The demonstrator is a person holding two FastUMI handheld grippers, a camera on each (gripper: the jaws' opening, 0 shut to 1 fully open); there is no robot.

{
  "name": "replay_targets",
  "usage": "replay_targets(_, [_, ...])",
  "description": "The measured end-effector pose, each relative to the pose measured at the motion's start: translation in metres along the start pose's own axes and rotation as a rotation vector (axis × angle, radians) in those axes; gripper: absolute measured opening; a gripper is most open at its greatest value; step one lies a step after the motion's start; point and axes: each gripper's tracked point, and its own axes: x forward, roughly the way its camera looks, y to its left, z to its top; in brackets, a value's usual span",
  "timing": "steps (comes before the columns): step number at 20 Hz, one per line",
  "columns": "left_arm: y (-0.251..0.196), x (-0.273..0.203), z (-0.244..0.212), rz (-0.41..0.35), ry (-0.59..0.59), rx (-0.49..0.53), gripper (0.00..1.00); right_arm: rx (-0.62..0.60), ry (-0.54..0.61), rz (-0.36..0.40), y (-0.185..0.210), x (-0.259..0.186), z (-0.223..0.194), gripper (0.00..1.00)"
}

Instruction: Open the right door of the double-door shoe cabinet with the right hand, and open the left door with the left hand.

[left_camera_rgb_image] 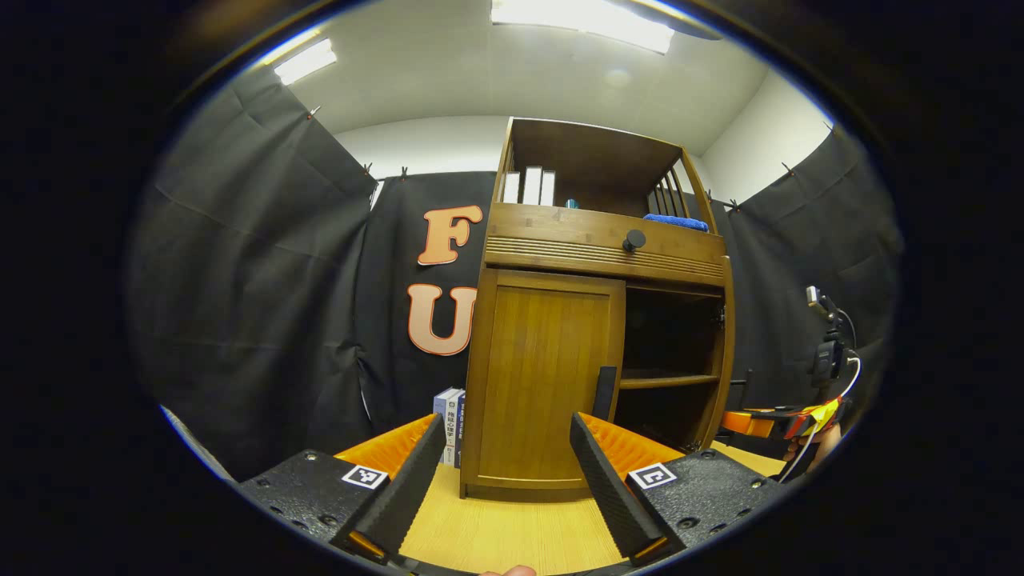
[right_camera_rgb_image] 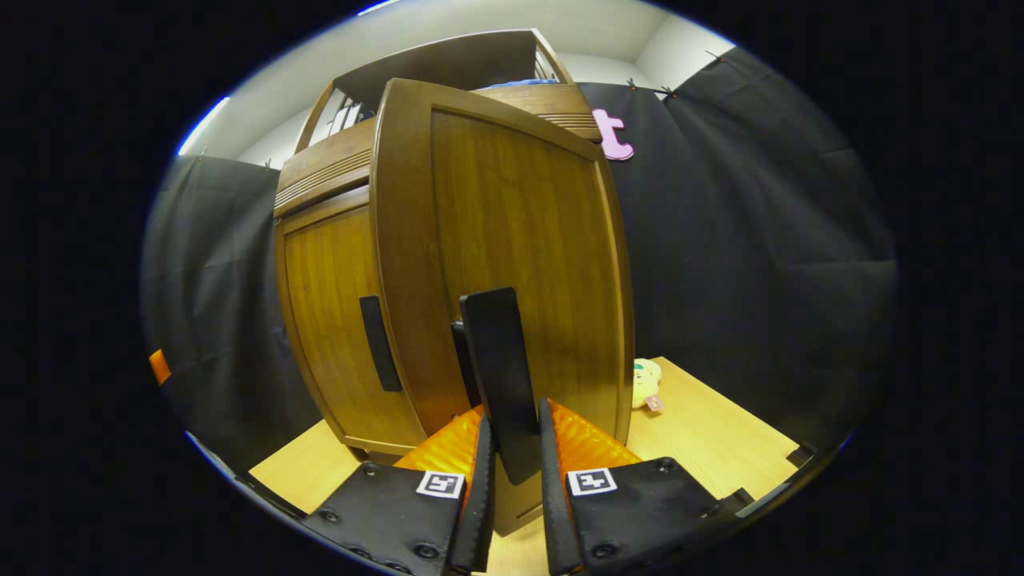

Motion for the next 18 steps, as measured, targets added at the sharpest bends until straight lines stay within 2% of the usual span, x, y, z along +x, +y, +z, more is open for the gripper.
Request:
replay_targets(2, [-0.001, 0.001, 0.001, 0.0, -0.008, 0.003, 0.94, 0.025, 0.016, -0.002, -0.01, -0.005, -0.003, 0.34])
replay_targets(3, [-0.002, 0.002, 0.0, -0.003, -0.008, 0.005, 0.92, 0.029, 0.029, -0.008, -0.017, -0.009, -0.008, 0.3])
replay_targets(4, [-0.005, 0.003, 0.0, -0.006, -0.008, 0.006, 0.92, 0.032, 0.036, -0.013, -0.022, -0.014, -0.009, 0.34])
replay_targets(5, [-0.007, 0.005, -0.001, -0.008, -0.006, 0.004, 0.92, 0.035, 0.023, -0.023, -0.027, -0.018, -0.007, 0.3])
replay_targets(7, [-0.013, 0.007, -0.002, -0.014, -0.002, -0.005, 0.92, 0.028, 0.024, -0.038, -0.035, -0.023, -0.007, 0.29])
replay_targets(8, [-0.016, 0.009, -0.003, -0.015, -0.001, -0.01, 0.94, 0.025, 0.024, -0.046, -0.04, -0.026, -0.006, 0.34])
replay_targets(9, [-0.02, 0.011, -0.003, -0.014, -0.002, -0.015, 0.94, 0.022, 0.02, -0.051, -0.046, -0.029, -0.005, 0.29])
replay_targets(14, [-0.044, 0.027, -0.004, 0.0, 0.005, -0.037, 0.91, 0.066, 0.015, -0.077, -0.074, -0.037, 0.0, 0.29])
replay_targets(15, [-0.049, 0.031, -0.006, 0.005, 0.008, -0.036, 0.95, 0.063, 0.011, -0.087, -0.081, -0.039, 0.0, 0.29])
replay_targets(16, [-0.054, 0.034, -0.006, 0.012, 0.011, -0.035, 0.92, 0.056, 0.01, -0.092, -0.087, -0.039, 0.001, 0.29])
replay_targets(18, [-0.068, 0.038, -0.009, 0.021, 0.017, -0.042, 0.95, 0.03, 0.009, -0.099, -0.103, -0.038, 0.003, 0.33])
